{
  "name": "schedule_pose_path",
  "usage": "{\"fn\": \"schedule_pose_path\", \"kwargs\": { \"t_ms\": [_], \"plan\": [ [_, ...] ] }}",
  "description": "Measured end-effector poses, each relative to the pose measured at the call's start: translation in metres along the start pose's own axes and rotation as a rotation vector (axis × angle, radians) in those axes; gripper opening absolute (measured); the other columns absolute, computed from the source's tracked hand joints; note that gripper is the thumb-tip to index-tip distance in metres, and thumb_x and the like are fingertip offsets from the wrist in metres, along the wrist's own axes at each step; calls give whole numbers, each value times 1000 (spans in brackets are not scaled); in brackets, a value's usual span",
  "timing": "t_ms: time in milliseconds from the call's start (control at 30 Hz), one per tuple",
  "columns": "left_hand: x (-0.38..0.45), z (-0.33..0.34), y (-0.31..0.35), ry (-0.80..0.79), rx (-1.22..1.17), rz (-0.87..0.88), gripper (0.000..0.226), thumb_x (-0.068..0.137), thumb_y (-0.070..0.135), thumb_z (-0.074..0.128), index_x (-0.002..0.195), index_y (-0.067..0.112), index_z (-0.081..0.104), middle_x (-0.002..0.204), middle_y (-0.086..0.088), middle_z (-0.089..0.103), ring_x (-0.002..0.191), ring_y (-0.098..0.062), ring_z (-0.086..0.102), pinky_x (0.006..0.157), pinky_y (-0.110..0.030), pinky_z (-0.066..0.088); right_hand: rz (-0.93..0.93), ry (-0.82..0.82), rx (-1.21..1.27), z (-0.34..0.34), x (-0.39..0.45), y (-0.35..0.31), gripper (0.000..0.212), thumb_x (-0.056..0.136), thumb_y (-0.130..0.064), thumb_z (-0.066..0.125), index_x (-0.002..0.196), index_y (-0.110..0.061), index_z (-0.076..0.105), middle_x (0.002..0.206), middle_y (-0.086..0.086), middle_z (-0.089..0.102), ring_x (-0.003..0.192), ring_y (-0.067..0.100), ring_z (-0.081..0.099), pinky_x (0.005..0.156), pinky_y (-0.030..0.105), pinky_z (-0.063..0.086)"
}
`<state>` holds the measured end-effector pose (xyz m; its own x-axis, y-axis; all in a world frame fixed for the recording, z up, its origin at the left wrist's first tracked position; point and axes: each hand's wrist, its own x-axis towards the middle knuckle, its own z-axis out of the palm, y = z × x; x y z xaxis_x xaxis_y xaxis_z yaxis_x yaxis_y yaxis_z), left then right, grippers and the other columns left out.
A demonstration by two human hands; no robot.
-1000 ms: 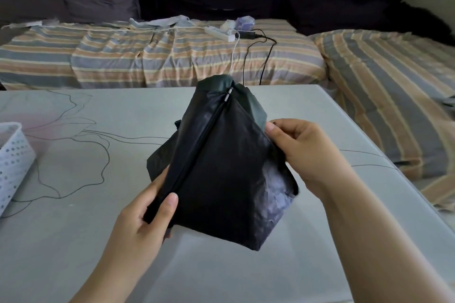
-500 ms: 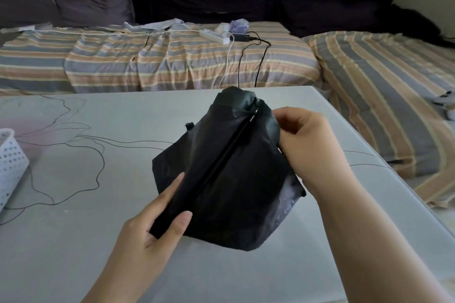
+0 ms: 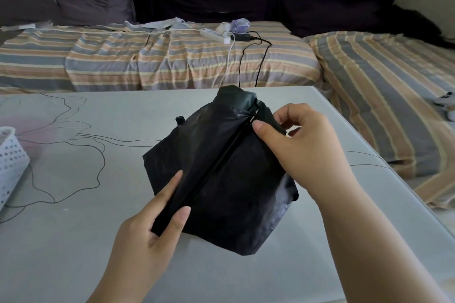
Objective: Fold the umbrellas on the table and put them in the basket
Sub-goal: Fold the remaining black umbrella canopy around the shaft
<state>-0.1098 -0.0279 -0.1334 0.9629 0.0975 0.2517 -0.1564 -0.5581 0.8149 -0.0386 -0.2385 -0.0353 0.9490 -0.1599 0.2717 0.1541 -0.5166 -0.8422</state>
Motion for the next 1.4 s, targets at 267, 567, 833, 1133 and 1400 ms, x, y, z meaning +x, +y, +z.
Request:
{"fn": "schedule_pose_path", "kwargs": {
  "t_ms": [267, 567, 833, 1133, 1400],
  "plan": [
    [2, 0, 4, -22, -16, -16, 47, 75, 58, 58, 110, 81, 36, 87, 47, 59, 42, -17, 40, 43, -8, 35, 90, -17, 283, 1, -3, -2, 23, 87, -27, 68, 86, -27, 45, 64, 20, 58, 55, 21, 46, 55, 31, 39],
    [1, -1, -4, 15, 2, -60, 48, 68, 70, 44, 114, 79, 36, 61, -7, 60, 49, -37, 54, 56, -38, 48, 12, -169, 136, -3, 1, 3, 8, 87, -28, 67, 91, -35, 68, 76, 6, 69, 70, 22, 65, 69, 33, 52],
    [4, 2, -7, 38, -50, -79, 49, 66, 72, 44, 114, 79, 36, 75, -3, 51, 54, -31, 46, 51, -34, 44, 65, -109, 277, -2, -3, 4, 15, 86, -20, 70, 72, -19, 65, 64, 14, 65, 55, 13, 55, 60, 29, 45],
    [6, 5, -1, -30, -157, -133, 51, 68, 73, 51, 119, 71, 43, 66, -19, 53, 50, -32, 43, 53, -48, 50, -31, 47, 250, 3, -5, 3, 40, 94, -9, 59, 121, -39, 60, 73, 3, 73, 72, 25, 67, 79, 32, 58],
    [5, 3, 0, -36, -200, -176, 41, 89, 36, 57, 118, 65, 50, 60, 20, 60, 53, -31, 47, 45, -20, 42, 223, -328, 128, 5, 0, 3, 16, 84, -35, 69, 91, -20, 68, 78, 0, 75, 74, 14, 72, 76, 38, 58]
  ]
}}
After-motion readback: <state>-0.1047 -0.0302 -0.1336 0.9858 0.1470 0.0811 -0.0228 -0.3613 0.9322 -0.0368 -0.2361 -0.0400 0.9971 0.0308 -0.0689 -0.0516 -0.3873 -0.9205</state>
